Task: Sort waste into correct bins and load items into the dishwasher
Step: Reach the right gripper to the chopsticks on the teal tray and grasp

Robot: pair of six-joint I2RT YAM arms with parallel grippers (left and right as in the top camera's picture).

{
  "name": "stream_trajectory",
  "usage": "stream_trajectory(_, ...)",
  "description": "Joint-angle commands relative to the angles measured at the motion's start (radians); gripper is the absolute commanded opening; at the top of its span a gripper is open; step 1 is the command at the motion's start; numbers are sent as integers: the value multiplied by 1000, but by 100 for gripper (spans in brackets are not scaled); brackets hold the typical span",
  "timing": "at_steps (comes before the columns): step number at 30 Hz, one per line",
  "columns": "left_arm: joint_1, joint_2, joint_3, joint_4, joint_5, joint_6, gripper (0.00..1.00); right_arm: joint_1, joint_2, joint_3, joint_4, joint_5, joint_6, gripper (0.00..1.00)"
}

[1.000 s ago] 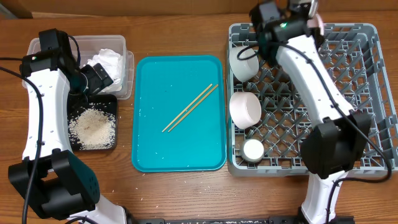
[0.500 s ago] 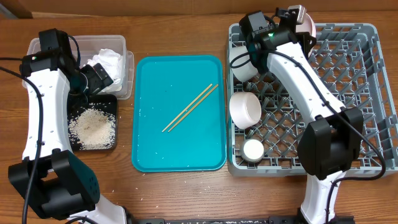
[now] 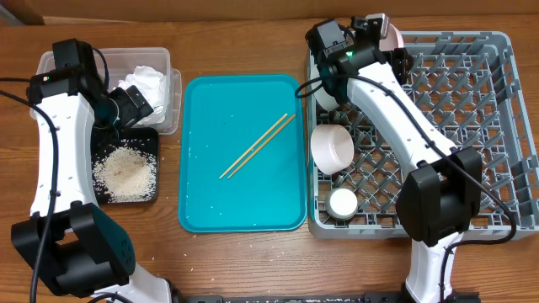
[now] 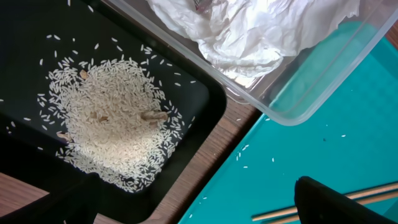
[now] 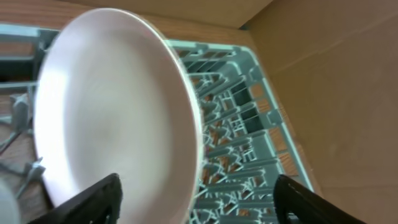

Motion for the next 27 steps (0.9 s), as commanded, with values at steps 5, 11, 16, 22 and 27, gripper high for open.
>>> stream_trajectory(5, -3, -18, -3, 0, 7, 16, 100, -5, -156, 160, -7, -387, -61, 100)
stream_trajectory(11, -3, -18, -3, 0, 7, 16, 100, -2, -177, 145, 98, -1208, -46, 91)
stream_trajectory(16, -3, -18, -3, 0, 7, 16, 100, 98, -74, 65, 169, -1193, 169, 77)
stream_trajectory(22, -3, -18, -3, 0, 7, 15, 100, 229, 43, 26, 144, -974, 425, 78)
stream_trajectory(27, -3, -18, -3, 0, 7, 16, 100, 309, 152, 26, 180, -900, 552, 77)
